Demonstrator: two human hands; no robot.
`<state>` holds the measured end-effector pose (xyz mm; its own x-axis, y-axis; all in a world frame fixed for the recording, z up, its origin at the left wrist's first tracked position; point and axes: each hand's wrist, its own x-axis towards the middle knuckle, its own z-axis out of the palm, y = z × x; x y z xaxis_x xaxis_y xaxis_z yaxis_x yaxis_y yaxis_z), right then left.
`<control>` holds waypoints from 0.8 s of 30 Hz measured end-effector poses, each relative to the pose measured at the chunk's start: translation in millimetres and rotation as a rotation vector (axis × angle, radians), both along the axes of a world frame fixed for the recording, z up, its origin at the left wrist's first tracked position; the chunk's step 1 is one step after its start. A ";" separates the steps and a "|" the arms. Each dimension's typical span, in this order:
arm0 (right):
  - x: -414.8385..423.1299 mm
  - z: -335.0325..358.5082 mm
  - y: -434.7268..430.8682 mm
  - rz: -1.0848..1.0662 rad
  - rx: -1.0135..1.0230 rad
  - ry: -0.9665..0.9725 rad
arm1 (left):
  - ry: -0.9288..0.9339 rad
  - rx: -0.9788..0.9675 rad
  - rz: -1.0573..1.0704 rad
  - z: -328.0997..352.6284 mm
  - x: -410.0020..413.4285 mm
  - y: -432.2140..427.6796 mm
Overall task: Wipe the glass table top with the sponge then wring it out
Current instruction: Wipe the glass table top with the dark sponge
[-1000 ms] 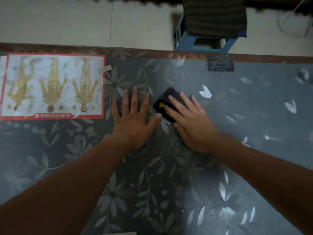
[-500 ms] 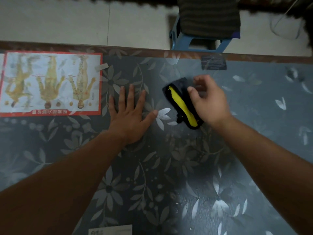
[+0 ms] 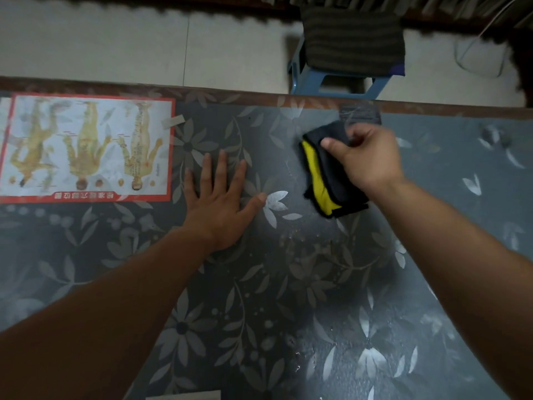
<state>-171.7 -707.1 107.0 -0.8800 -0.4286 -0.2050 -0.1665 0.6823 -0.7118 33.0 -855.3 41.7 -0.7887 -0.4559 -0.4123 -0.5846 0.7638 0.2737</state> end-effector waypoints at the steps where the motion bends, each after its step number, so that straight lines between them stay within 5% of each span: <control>1: -8.2 7.9 -0.6 0.015 0.029 0.121 | 0.001 -0.004 0.000 0.0 -0.2 -0.1; 4: -19.1 17.8 -13.5 0.122 0.164 0.334 | 0.000 -0.003 0.001 -0.2 -0.4 0.0; 7: -9.2 8.9 -27.7 0.286 0.173 0.244 | 0.003 0.001 0.004 -0.6 -0.3 -0.2; 14: 6.6 -56.1 -9.5 0.734 0.535 0.470 | 0.014 0.001 0.011 -0.7 0.2 -0.1; 21: -23.4 -62.6 -50.5 0.409 0.572 0.430 | 0.026 -0.011 0.006 -2.5 0.6 0.5; 24: 56.1 -67.1 -24.5 0.879 0.386 0.556 | 0.032 -0.024 0.022 -4.2 0.1 0.5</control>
<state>-115.5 -731.6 39.9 -0.3115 -0.9412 -0.1304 -0.9317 0.3295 -0.1525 33.0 -854.7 37.6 -0.7911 -0.4823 -0.3762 -0.5924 0.7575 0.2744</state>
